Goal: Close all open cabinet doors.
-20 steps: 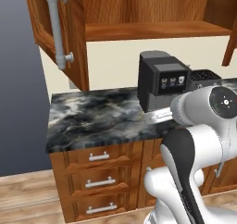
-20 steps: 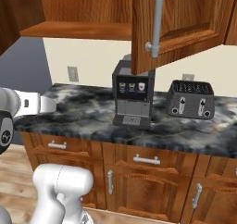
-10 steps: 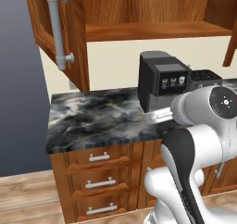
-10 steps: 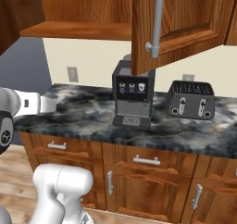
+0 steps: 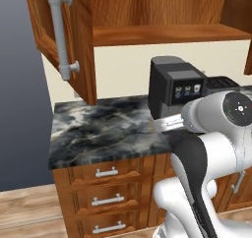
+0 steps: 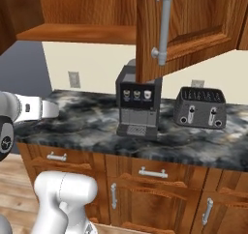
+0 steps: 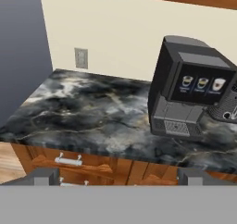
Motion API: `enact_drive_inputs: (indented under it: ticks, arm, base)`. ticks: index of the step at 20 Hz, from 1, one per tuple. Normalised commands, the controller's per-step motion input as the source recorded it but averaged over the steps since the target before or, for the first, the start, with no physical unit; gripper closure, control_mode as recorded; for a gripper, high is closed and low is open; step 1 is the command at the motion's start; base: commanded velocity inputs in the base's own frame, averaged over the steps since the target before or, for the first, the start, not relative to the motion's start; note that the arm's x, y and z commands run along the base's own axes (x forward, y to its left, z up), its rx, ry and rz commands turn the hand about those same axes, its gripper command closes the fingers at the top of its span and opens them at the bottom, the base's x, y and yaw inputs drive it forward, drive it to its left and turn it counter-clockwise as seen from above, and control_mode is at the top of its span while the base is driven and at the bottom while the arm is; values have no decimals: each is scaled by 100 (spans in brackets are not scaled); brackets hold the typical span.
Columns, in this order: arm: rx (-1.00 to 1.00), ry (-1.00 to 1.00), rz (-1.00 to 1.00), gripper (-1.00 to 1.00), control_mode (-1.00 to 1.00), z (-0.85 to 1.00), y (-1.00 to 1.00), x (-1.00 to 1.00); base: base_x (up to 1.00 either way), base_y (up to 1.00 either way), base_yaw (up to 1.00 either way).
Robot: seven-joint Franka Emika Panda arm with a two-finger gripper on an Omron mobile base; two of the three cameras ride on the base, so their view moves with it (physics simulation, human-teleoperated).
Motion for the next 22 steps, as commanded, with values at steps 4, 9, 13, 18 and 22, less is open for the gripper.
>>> enact_drive_inputs:
  ticks: [4, 9, 13, 18, 22]
  arm:
    - [0, 0, 0, -100, 100, 0, 0, 0]
    - [0, 0, 0, -100, 100, 0, 0, 0]
    - [0, -3, 0, -100, -100, -8, -2, -12]
    - [0, -21, 0, -100, -100, -3, -32, -46]
    - [0, -26, 0, -100, -100, 0, -55, -41]
  base:
    - [29, 7, 0]
    - [2, 1, 0]
    - [0, 0, 0]
    - [0, 0, 0]
    - [0, 0, 0]
